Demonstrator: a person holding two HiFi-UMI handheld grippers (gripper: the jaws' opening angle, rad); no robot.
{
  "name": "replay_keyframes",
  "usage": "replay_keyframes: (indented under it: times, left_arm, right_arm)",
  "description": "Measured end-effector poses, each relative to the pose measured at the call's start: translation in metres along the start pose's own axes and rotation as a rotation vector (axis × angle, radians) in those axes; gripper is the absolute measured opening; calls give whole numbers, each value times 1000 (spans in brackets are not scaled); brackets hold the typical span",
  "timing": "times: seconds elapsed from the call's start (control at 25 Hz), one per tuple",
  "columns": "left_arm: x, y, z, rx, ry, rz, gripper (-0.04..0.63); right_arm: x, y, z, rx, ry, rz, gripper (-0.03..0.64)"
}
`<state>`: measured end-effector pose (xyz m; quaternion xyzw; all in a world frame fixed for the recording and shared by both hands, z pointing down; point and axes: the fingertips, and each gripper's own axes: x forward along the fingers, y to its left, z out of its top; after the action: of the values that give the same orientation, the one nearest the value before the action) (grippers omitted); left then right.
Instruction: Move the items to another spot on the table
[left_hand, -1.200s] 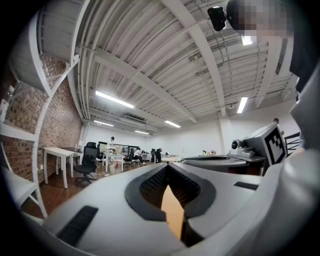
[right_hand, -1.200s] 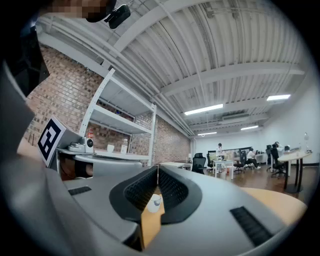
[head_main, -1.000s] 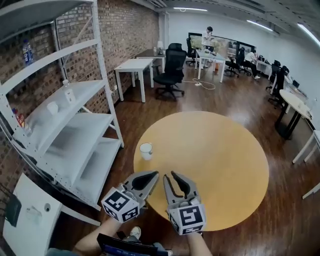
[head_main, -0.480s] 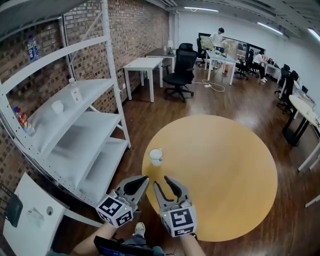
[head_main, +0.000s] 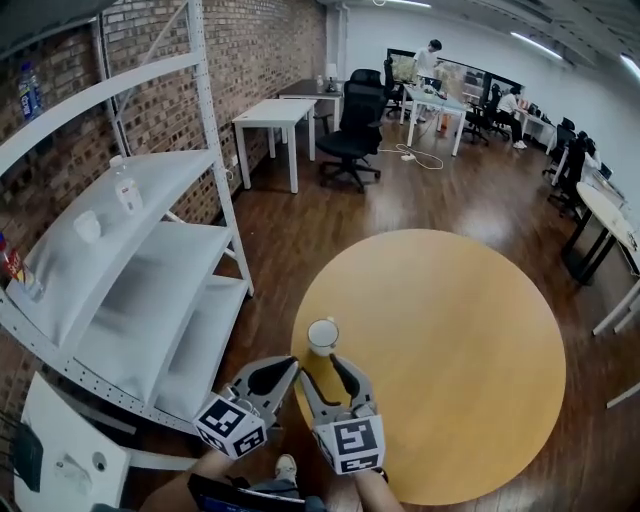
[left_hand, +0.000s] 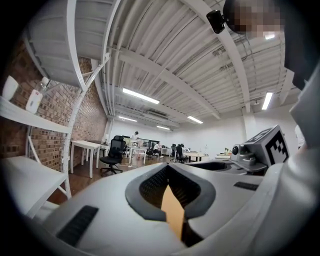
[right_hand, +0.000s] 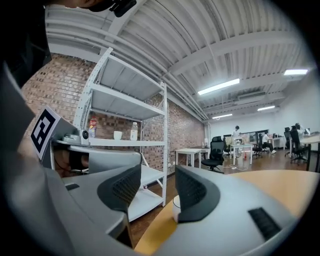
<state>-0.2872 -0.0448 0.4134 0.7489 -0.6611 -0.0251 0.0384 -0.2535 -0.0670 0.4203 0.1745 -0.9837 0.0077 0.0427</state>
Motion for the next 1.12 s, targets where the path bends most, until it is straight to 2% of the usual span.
replay_keyframes:
  times: [0.16, 0.36, 0.6, 0.68, 0.84, 0.88, 0.96, 1.12]
  left_arm:
    - [16, 36, -16, -17, 22, -20, 5]
    - [39, 69, -31, -36, 55, -48, 5]
    - [63, 91, -49, -42, 86, -97, 5]
    - [70, 98, -53, -47, 95, -107, 5]
    - [77, 109, -61, -56, 112, -118, 5]
    - [78, 112, -64, -59, 119, -121, 5]
    - [79, 118, -70, -61, 139, -128, 5]
    - [82, 129, -79, -59, 165, -131, 5]
  right_arm:
    - [40, -13, -20, -39, 10, -44, 252]
    - [77, -34, -40, 3, 42, -109, 302]
    - [106, -56, -76, 46, 99, -175, 332]
    - [115, -62, -91, 59, 129, -191, 374]
    - [129, -75, -120, 73, 183, -226, 374]
    - [132, -79, -126, 78, 193, -242, 400]
    - [137, -87, -138, 97, 207, -266, 405]
    - [151, -92, -162, 126, 245, -263, 426]
